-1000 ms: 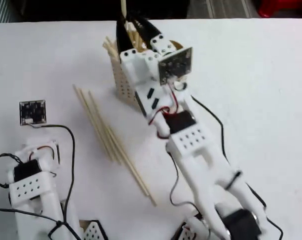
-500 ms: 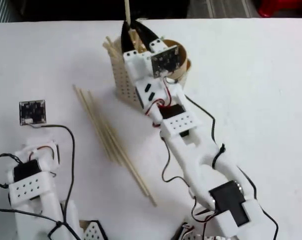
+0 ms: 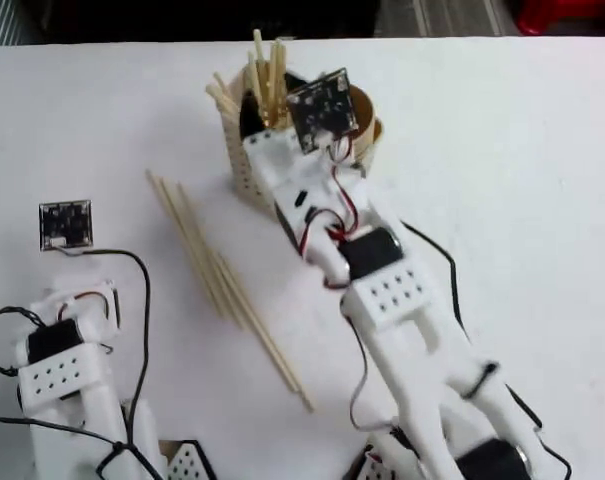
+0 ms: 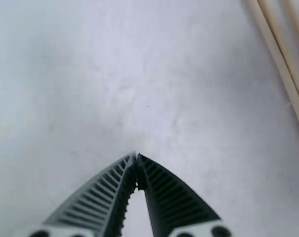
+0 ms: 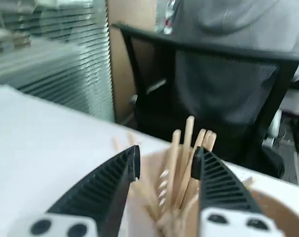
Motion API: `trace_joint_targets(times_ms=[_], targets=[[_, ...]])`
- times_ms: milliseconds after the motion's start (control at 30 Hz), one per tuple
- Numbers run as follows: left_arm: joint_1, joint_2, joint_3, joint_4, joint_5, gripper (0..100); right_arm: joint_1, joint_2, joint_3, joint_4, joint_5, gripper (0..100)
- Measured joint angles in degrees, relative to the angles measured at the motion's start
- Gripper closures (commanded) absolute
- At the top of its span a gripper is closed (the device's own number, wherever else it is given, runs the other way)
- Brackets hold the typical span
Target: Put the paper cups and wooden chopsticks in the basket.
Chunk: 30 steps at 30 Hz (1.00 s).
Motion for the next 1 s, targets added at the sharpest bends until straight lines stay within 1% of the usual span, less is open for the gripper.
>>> trace_joint_targets(times_ms=[100,200,267,333,433,600,700,1000], targets=[[0.0,0.0,0.0,0.0,0.0,98,-3.1,-4.0,0.0,11.4,0.0,84.3],[0.0,0.0,0.0,0.0,0.0,98,-6.9,-4.2,0.3,22.2,0.0,84.1],[0.0,0.0,0.0,0.0,0.0,98,-9.0,-2.5,0.6,27.9,-1.1,84.0],[0.0,0.0,0.0,0.0,0.0,98,-10.0,1.1,0.6,30.9,-3.9,84.0],[0.0,0.0,0.0,0.0,0.0,98,-10.5,8.4,0.6,32.6,-5.5,83.7],[0.0,0.0,0.0,0.0,0.0,98,-12.8,20.7,0.5,32.6,-5.9,77.4],[0.0,0.0,0.0,0.0,0.0,98,-15.0,26.4,0.5,32.6,-5.9,77.2],[0.0,0.0,0.0,0.0,0.0,98,-15.4,37.2,-5.0,32.6,-5.9,77.2]])
